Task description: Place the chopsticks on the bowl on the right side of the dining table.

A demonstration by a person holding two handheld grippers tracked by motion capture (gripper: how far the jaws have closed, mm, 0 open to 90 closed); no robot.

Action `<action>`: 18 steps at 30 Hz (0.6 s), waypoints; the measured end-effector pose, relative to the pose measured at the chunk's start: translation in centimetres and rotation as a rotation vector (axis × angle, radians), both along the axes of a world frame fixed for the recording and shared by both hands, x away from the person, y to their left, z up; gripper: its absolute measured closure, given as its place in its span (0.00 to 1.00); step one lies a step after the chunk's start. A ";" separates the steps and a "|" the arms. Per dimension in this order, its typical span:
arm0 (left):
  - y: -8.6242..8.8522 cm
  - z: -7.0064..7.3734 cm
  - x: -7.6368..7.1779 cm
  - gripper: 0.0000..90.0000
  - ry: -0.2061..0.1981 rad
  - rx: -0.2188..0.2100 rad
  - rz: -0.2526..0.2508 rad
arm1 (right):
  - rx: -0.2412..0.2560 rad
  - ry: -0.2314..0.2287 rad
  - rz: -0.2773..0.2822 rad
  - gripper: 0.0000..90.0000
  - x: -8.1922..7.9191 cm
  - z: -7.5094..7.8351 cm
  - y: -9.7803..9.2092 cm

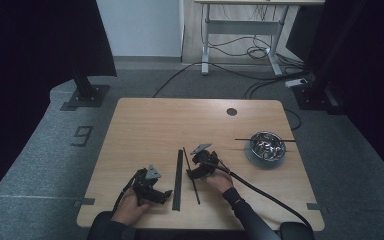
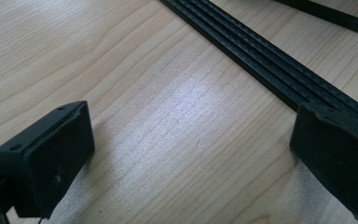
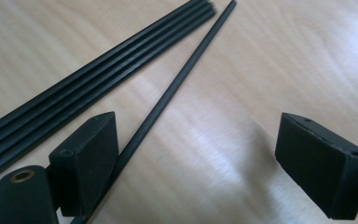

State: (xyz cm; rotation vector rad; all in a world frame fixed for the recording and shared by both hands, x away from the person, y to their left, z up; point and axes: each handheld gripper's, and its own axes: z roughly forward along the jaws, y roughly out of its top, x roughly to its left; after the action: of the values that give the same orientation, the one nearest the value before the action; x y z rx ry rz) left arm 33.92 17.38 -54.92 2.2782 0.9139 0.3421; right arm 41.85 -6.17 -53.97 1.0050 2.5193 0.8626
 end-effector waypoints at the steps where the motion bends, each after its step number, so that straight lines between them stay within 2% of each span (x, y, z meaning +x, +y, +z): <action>1: 0.0 0.0 0.0 0.00 0.000 0.000 0.000 | -0.002 -0.005 -0.009 0.15 0.3 0.0 -0.1; 5: 0.0 0.0 0.0 0.00 0.000 0.000 0.000 | -0.006 -0.005 -0.035 0.15 1.2 0.0 -0.4; 10: 0.0 0.0 0.0 0.00 0.000 0.002 -0.002 | -0.041 -0.017 -0.061 0.14 1.5 0.2 -1.2; 12: 0.0 0.0 0.0 0.00 0.000 0.002 -0.002 | -0.040 -0.017 -0.064 0.14 1.4 0.2 -1.4; 17: 0.0 0.0 0.0 0.00 0.000 0.003 -0.002 | -0.030 -0.012 -0.084 0.14 1.5 0.1 -2.8; 18: 0.0 0.0 0.0 0.00 0.000 0.002 -0.002 | -0.031 -0.016 -0.095 0.14 1.5 0.1 -3.6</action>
State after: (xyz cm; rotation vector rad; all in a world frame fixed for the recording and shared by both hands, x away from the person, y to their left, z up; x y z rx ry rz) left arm 33.92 17.39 -54.91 2.2809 0.9121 0.3421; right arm 43.36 -9.75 -53.83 1.0944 2.4424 0.7981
